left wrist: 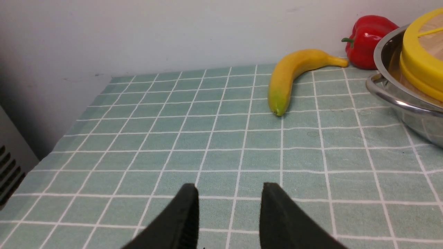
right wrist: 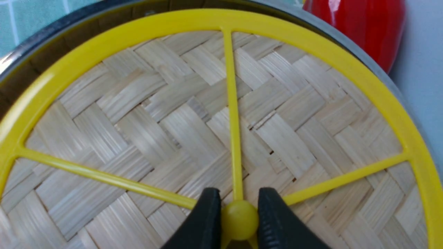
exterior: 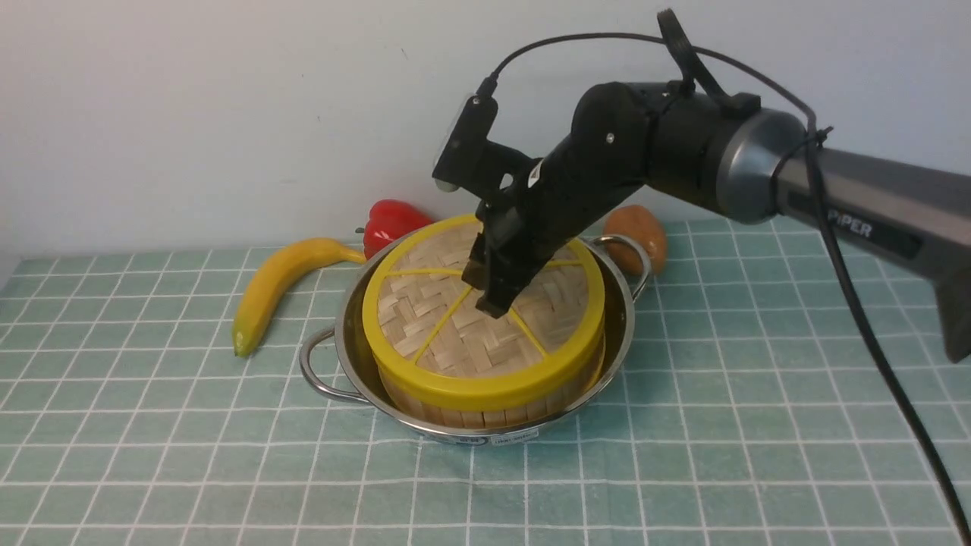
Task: Place the steamer in the pot on the blue tablecloth, and put the lid on the steamer.
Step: 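Place the bamboo steamer lid onto the steamer basket in the pot with the right gripper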
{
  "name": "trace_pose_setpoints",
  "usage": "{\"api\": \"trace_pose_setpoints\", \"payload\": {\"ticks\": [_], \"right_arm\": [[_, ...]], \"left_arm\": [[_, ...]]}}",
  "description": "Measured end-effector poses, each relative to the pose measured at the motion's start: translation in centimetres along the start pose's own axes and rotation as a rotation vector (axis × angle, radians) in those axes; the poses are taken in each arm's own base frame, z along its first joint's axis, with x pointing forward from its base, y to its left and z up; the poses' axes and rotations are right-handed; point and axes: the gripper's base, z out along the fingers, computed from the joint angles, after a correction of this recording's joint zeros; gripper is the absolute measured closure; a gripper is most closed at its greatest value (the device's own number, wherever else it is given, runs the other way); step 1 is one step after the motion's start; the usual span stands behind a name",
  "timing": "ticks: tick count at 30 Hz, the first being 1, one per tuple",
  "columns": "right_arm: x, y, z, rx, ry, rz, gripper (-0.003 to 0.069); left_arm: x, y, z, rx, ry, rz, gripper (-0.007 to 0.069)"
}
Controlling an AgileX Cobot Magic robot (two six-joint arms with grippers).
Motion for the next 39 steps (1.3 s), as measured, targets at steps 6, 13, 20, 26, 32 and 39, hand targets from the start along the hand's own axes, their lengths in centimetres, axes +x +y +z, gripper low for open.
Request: {"api": "trace_pose_setpoints", "payload": {"ticks": [6, 13, 20, 26, 32, 39], "right_arm": [[0.0, 0.0, 0.0, 0.002, -0.002, -0.006, 0.0510], [0.0, 0.0, 0.0, 0.001, -0.003, -0.004, 0.0510], [0.0, 0.0, 0.0, 0.001, -0.004, -0.004, 0.0510], [0.0, 0.0, 0.0, -0.001, -0.003, -0.002, 0.0503], [0.0, 0.2, -0.4, -0.015, 0.012, -0.006, 0.0356], [-1.8, 0.0, -4.4, 0.035, -0.050, -0.019, 0.0240]], "left_arm": [[0.0, 0.0, 0.0, 0.000, 0.000, 0.000, 0.0382], [0.0, 0.0, 0.0, 0.000, 0.000, 0.000, 0.0382], [0.0, 0.0, 0.0, 0.000, 0.000, 0.000, 0.0382], [0.0, 0.0, 0.0, 0.000, 0.000, 0.000, 0.0382], [0.0, 0.0, 0.0, 0.000, 0.000, 0.000, 0.0382], [0.0, 0.0, 0.0, 0.000, 0.000, 0.000, 0.0382]]}}
